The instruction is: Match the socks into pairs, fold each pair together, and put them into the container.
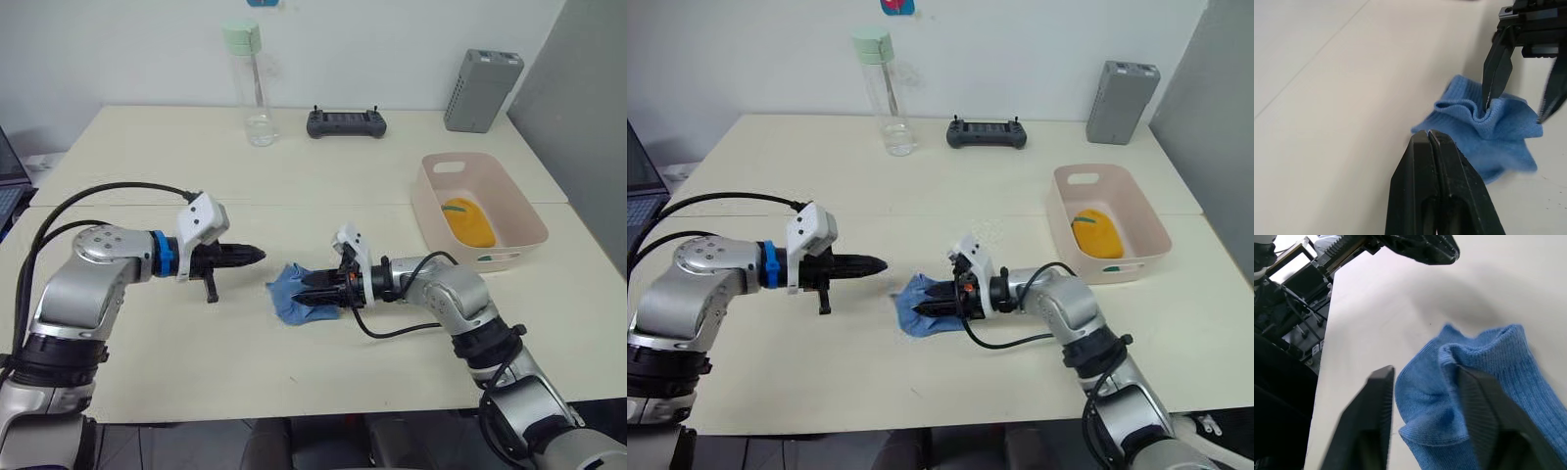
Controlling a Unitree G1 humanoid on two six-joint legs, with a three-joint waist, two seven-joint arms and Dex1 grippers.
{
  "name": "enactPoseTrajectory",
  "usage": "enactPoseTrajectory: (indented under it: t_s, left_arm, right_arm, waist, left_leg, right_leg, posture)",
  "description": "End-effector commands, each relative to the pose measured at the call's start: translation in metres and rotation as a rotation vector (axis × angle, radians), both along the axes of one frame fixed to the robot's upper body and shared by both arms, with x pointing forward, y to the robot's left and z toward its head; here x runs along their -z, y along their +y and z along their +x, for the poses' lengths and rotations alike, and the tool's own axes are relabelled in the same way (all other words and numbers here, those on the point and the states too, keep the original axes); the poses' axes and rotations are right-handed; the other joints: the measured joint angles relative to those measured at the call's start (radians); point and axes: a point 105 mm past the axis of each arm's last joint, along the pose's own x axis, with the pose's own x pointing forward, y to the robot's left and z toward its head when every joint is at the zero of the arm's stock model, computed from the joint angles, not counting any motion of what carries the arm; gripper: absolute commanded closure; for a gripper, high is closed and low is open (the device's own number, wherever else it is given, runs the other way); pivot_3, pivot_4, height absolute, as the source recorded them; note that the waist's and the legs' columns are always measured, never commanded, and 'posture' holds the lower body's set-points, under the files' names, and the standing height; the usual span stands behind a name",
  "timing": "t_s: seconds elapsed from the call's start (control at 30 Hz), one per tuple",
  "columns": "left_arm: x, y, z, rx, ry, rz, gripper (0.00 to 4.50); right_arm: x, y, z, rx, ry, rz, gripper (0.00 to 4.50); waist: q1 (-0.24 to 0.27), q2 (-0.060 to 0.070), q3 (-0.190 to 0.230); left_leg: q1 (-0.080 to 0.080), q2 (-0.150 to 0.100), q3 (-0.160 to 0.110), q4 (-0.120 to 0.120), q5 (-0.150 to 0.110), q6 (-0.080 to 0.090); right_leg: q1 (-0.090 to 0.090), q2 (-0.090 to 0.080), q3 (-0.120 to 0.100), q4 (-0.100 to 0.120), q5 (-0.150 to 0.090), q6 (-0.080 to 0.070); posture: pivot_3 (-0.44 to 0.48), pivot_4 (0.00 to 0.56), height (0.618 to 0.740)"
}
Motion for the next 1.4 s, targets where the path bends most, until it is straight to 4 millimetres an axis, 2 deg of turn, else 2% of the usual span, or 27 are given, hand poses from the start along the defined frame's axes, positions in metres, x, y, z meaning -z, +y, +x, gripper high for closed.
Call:
enactPoseTrajectory:
  t_s: [0.03,0.1,0.13,0.27,0.47,0.6,0.7,0.8,0.9,1.0,1.2,1.4]
  left_arm:
    - [-0.021,-0.007,0.002,0.002,-0.072,-0.052,4.50]
    - [-0.023,-0.016,-0.002,0.029,-0.066,-0.073,4.50]
    - [-0.023,-0.019,-0.004,0.043,-0.062,-0.076,4.50]
    - [-0.016,-0.031,-0.010,0.081,-0.051,-0.080,4.50]
    - [-0.021,-0.036,-0.003,0.077,-0.071,-0.103,4.50]
    - [-0.001,-0.045,-0.018,0.156,0.002,-0.063,4.50]
    - [0.038,-0.035,-0.022,0.153,0.008,0.086,4.50]
    - [0.057,-0.023,-0.017,0.124,-0.034,0.175,4.50]
    - [0.071,-0.016,-0.018,0.120,-0.019,0.207,4.50]
    - [0.085,-0.011,-0.024,0.141,-0.005,0.251,4.50]
    - [0.083,-0.011,-0.024,0.132,-0.005,0.225,4.50]
    - [0.079,-0.012,-0.022,0.123,-0.011,0.209,4.50]
  right_arm:
    - [-0.041,0.000,-0.008,-0.055,-0.083,0.088,0.89]
    - [-0.046,-0.003,-0.005,-0.032,-0.098,0.090,0.20]
    - [-0.047,-0.006,-0.005,-0.023,-0.096,0.091,0.05]
    - [-0.044,-0.025,-0.004,0.025,-0.055,0.100,0.05]
    - [-0.033,-0.038,-0.001,0.100,-0.035,0.060,0.05]
    - [-0.016,-0.043,0.008,0.182,-0.009,-0.005,0.05]
    - [-0.002,-0.046,0.012,0.233,0.042,-0.044,0.05]
    - [0.004,-0.046,0.013,0.248,0.069,-0.064,0.05]
    - [0.009,-0.044,0.010,0.239,0.113,-0.071,0.05]
    - [0.024,-0.038,0.006,0.234,0.214,-0.074,0.05]
    - [0.037,-0.024,0.003,0.205,0.282,-0.092,0.05]
    - [0.029,0.007,0.001,0.137,0.320,-0.018,0.05]
  waist:
    - [0.000,0.000,0.000]
    - [0.000,0.000,0.000]
    - [0.000,0.000,0.000]
    - [0.002,0.000,0.000]
    - [-0.001,0.000,0.000]
    - [-0.004,0.000,0.000]
    - [-0.005,0.000,0.000]
    - [-0.002,0.000,0.000]
    - [-0.001,0.000,0.000]
    - [-0.001,0.000,0.000]
    - [-0.002,0.000,0.000]
    - [-0.008,0.000,0.000]
  left_leg:
    - [0.000,0.000,0.000,0.000,0.000,0.000]
    - [0.000,0.000,0.000,0.000,0.000,0.000]
    - [0.000,0.000,0.000,0.000,0.000,0.000]
    - [0.000,0.000,0.000,0.000,0.000,0.000]
    - [0.000,0.000,0.000,0.000,0.000,0.000]
    - [0.000,0.000,0.000,0.000,0.000,0.000]
    - [0.000,0.000,0.001,-0.001,0.000,0.000]
    - [0.000,0.000,0.000,-0.001,0.000,0.000]
    - [0.000,0.000,0.001,-0.001,0.000,0.000]
    - [0.000,0.000,0.001,-0.001,0.000,0.000]
    - [0.001,0.000,0.001,-0.001,0.000,0.000]
    - [0.002,0.000,0.002,-0.001,0.000,0.000]
  right_leg:
    - [0.000,0.000,0.000,0.000,0.000,0.000]
    - [0.000,0.000,0.000,0.000,0.000,0.000]
    - [0.000,0.000,0.000,0.000,0.000,0.000]
    - [0.000,0.000,0.000,0.000,0.000,0.000]
    - [0.000,0.000,0.000,-0.001,0.000,0.000]
    - [0.000,0.000,0.001,-0.001,0.000,0.000]
    - [0.000,0.000,0.001,-0.002,0.000,0.000]
    - [0.000,0.000,0.001,-0.002,0.000,-0.001]
    - [-0.001,0.000,0.001,-0.002,0.000,0.000]
    - [0.000,-0.001,0.002,-0.003,0.000,0.000]
    - [0.001,-0.001,0.001,-0.003,0.000,0.000]
    - [0.001,0.000,0.002,-0.001,0.000,0.000]
  posture:
    - [0.000,0.150,0.740]
    - [0.000,0.150,0.740]
    - [0.000,0.150,0.740]
    - [0.000,0.150,0.740]
    - [0.000,0.150,0.740]
    - [0.000,0.150,0.740]
    - [0.000,0.150,0.740]
    - [0.000,0.150,0.740]
    - [0.000,0.150,0.740]
    - [0.000,0.150,0.740]
    - [0.000,0.150,0.740]
    - [0.000,0.150,0.740]
